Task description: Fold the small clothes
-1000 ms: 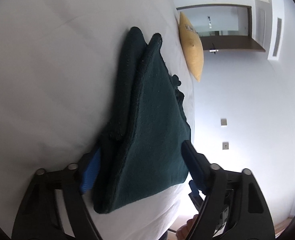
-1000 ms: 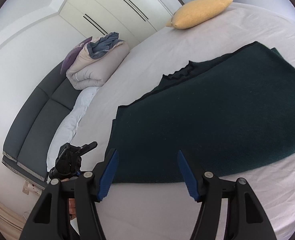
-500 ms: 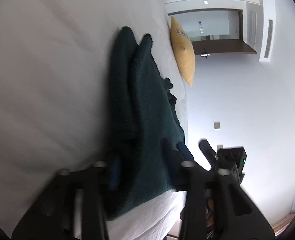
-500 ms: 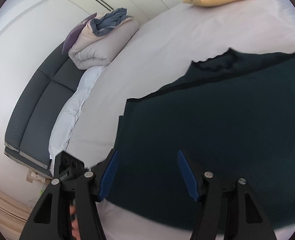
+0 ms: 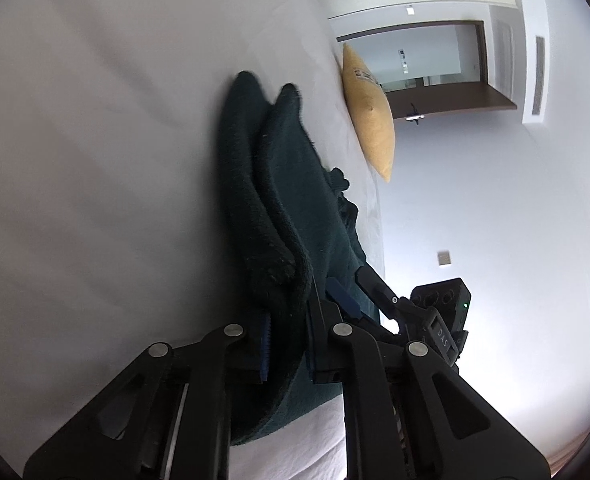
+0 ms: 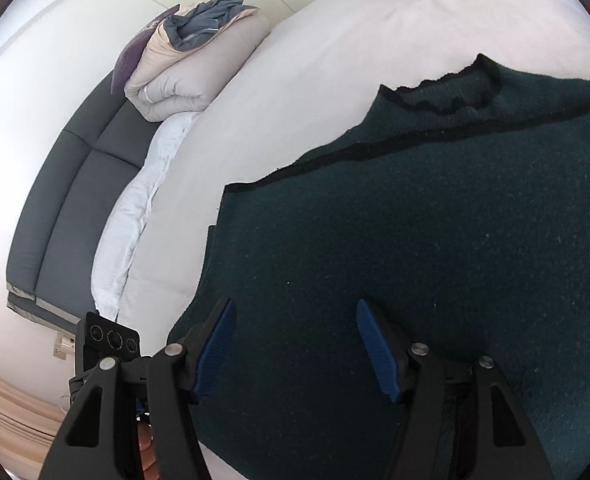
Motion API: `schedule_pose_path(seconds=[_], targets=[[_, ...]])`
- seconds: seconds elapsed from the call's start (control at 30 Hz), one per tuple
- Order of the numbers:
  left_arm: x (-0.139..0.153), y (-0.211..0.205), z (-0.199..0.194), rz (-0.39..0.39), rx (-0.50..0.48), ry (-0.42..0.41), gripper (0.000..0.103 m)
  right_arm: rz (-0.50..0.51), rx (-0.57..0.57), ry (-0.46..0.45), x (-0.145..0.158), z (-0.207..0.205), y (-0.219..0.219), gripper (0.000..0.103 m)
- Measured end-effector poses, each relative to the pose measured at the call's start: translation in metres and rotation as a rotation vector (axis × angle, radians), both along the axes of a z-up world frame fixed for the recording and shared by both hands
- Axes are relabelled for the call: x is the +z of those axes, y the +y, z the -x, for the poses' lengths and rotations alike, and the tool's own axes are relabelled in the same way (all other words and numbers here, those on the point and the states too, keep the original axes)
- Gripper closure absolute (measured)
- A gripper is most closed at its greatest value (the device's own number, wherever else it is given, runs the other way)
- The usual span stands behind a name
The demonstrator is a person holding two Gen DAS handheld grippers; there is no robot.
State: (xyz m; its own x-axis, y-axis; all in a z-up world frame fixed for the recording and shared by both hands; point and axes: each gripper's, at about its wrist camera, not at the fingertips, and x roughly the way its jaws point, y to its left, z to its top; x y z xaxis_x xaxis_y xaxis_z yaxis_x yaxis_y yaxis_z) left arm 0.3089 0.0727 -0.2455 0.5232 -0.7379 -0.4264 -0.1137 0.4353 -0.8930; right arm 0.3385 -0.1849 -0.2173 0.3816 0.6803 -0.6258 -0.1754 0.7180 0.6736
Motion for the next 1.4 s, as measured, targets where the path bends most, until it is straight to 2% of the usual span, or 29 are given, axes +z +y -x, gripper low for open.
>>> schedule_pose_path(seconds=[0.2, 0.3, 0.37, 0.43, 0.53, 0.63, 0.73, 0.77, 0.83, 0.9, 0.93, 1.0, 1.1, 1.2, 1.23, 1.4], targets=[[0.048, -0.034, -0.012, -0.113, -0.067, -0.066, 0.092, -0.107, 0.004, 0.039, -0.005, -0.006, -0.014, 0.037], [0.080, -0.078, -0.021, -0.197, -0.141, -0.127, 0.092, -0.239, -0.009, 0.121, -0.007, -0.017, -0.032, 0.038], [0.091, -0.107, -0.026, -0.231, -0.187, -0.147, 0.092, -0.313, -0.019, 0.106, 0.004, -0.026, -0.052, 0.037], [0.094, -0.141, -0.031, -0.276, -0.242, -0.158, 0.092, -0.358, -0.023, 0.091, 0.012, -0.035, -0.069, 0.033], [0.082, -0.183, -0.034, -0.327, -0.290, -0.140, 0.093, -0.450, -0.016, 0.090, 0.019, -0.048, -0.095, 0.028], [0.073, -0.214, -0.027, -0.393, -0.329, -0.145, 0.093, -0.419, 0.009, 0.083, 0.022, -0.052, -0.104, 0.018], [0.073, -0.232, -0.019, -0.452, -0.366, -0.168, 0.093, -0.298, 0.013, 0.118, 0.013, -0.055, -0.103, 0.017], [0.073, -0.235, -0.016, -0.460, -0.376, -0.169, 0.092, -0.294, 0.011, 0.131, 0.009, -0.056, -0.102, 0.019], [0.073, -0.237, -0.014, -0.462, -0.380, -0.165, 0.092, -0.309, 0.015, 0.135, 0.003, -0.057, -0.102, 0.030], [0.075, -0.236, -0.014, -0.456, -0.374, -0.163, 0.092, -0.301, 0.026, 0.132, 0.001, -0.057, -0.095, 0.049], [0.075, -0.237, -0.016, -0.456, -0.367, -0.163, 0.092, -0.292, 0.029, 0.131, 0.001, -0.057, -0.092, 0.055], [0.079, -0.235, -0.014, -0.451, -0.357, -0.165, 0.092, -0.269, 0.026, 0.122, 0.003, -0.058, -0.089, 0.078], [0.085, -0.235, -0.008, -0.449, -0.356, -0.174, 0.092, -0.267, -0.013, 0.101, 0.009, -0.059, -0.099, 0.088], [0.089, -0.237, 0.000, -0.446, -0.360, -0.181, 0.092, -0.202, -0.027, 0.057, 0.022, -0.057, -0.103, 0.089], [0.088, -0.220, 0.000, -0.442, -0.364, -0.185, 0.092, -0.187, -0.030, 0.048, 0.025, -0.056, -0.104, 0.089], [0.102, -0.240, 0.004, -0.443, -0.401, -0.207, 0.092, -0.134, -0.047, 0.009, 0.044, -0.051, -0.128, 0.090]])
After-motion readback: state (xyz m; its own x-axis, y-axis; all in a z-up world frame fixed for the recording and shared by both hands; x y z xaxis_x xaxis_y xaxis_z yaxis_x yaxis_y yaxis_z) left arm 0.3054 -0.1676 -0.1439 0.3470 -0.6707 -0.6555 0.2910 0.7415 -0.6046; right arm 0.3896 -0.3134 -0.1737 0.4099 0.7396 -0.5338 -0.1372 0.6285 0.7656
